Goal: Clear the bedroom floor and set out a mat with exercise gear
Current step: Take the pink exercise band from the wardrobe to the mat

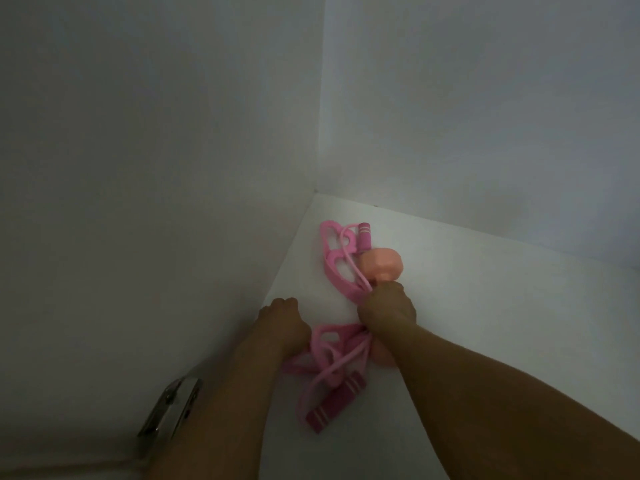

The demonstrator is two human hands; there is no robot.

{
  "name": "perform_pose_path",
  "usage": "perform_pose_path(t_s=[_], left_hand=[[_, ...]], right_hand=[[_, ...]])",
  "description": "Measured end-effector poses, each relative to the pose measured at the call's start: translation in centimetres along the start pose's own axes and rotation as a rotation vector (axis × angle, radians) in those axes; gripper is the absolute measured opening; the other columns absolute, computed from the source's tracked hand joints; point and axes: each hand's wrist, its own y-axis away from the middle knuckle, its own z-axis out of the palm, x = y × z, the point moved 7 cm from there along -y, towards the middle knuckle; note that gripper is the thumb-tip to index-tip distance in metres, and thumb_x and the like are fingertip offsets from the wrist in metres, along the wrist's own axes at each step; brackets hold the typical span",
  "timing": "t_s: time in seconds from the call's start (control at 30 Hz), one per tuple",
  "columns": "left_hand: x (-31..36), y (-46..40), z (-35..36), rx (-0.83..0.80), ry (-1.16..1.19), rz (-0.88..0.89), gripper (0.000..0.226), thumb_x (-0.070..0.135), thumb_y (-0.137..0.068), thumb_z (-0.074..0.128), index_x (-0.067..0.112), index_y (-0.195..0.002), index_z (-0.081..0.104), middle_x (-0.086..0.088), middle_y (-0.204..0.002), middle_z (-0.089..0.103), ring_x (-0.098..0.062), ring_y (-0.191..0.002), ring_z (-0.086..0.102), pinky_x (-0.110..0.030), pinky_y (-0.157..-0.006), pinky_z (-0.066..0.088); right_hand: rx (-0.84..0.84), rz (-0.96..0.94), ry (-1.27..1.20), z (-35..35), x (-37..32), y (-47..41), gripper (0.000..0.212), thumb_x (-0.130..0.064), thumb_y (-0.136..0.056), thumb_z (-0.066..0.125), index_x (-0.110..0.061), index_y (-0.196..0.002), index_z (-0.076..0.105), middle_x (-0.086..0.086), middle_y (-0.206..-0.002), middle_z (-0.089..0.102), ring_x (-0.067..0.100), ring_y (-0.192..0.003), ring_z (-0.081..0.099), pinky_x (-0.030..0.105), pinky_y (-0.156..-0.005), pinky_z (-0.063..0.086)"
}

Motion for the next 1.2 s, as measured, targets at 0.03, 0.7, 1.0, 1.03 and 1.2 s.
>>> perform_pose_path(t_s=[0.03, 0.7, 1.0, 1.03, 1.2], left_hand=[[-0.1, -0.1, 0.0, 0.008, 0.000, 0.000, 0.053, 0.013, -0.092, 0.044, 0.006, -0.143, 0.036, -0.017, -0.146, 0.037, -0.034, -0.134, 0.037, -0.034, -0.108, 0.033], [5.7, 14.7, -6.2, -0.002, -0.070, 0.071, 0.058, 0.017, -0.096, 0.041, 0.008, -0.150, 0.022, -0.016, -0.150, 0.031, -0.035, -0.134, 0.038, -0.040, -0.110, 0.034], [11.6, 36.1, -19.7, -0.091, -0.016, 0.019, 0.061, 0.026, -0.098, 0.043, 0.013, -0.153, 0.019, -0.013, -0.155, 0.026, -0.032, -0.139, 0.033, -0.042, -0.112, 0.032], [12.1, 38.7, -21.2, -0.074, -0.013, 0.007, 0.060, 0.027, -0.098, 0.044, 0.013, -0.152, 0.021, -0.013, -0.154, 0.028, -0.032, -0.138, 0.035, -0.044, -0.111, 0.033], [13.8, 52.6, -28.8, 0.000, 0.067, -0.044, 0.060, 0.015, -0.095, 0.043, 0.011, -0.151, 0.021, -0.014, -0.151, 0.033, -0.032, -0.136, 0.038, -0.042, -0.109, 0.035]], right_hand=[[-0.009, -0.002, -0.002, 0.0, 0.0, -0.2, 0.031, -0.018, -0.086, 0.055, -0.008, -0.115, 0.056, 0.009, -0.102, 0.060, 0.031, -0.100, 0.063, 0.030, -0.071, 0.042], [-0.155, -0.377, 0.332, -14.7, -2.9, 13.2, 0.023, -0.008, -0.087, 0.053, -0.007, -0.109, 0.057, 0.006, -0.101, 0.060, 0.024, -0.095, 0.063, 0.028, -0.073, 0.046], [-0.280, -0.522, 0.568, -31.8, -9.4, 30.7, 0.017, -0.010, -0.086, 0.059, -0.008, -0.103, 0.059, 0.000, -0.081, 0.056, 0.019, -0.077, 0.062, 0.027, -0.069, 0.049], [-0.295, -0.530, 0.593, -33.6, -9.8, 32.9, 0.017, -0.010, -0.086, 0.059, -0.008, -0.103, 0.060, 0.002, -0.084, 0.058, 0.021, -0.082, 0.065, 0.029, -0.072, 0.052], [-0.325, -0.598, 0.657, -43.2, -12.2, 45.3, 0.014, -0.009, -0.087, 0.056, -0.011, -0.101, 0.060, -0.001, -0.080, 0.060, 0.020, -0.081, 0.066, 0.030, -0.074, 0.053]])
